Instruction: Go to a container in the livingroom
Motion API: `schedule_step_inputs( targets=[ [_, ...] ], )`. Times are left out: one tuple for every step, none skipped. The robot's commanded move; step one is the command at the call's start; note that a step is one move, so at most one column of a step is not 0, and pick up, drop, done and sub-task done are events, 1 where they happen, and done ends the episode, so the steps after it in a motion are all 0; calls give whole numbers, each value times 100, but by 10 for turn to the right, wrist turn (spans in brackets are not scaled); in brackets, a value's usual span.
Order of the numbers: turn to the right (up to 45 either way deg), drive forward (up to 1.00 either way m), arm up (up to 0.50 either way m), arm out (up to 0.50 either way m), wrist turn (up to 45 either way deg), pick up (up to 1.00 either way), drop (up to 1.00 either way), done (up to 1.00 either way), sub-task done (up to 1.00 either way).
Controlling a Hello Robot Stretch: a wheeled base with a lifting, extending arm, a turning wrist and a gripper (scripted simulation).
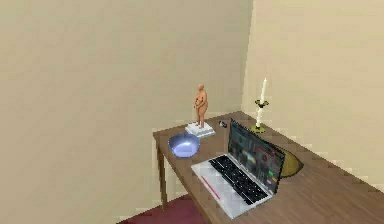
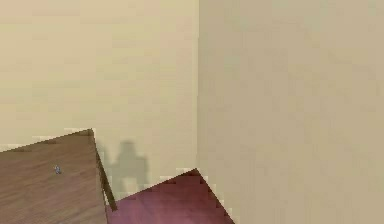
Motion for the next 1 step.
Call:
schedule_step_inputs(
  targets=[
    [0, 0, 0, 0, 0, 0, 0, 100, 0]
  ],
)
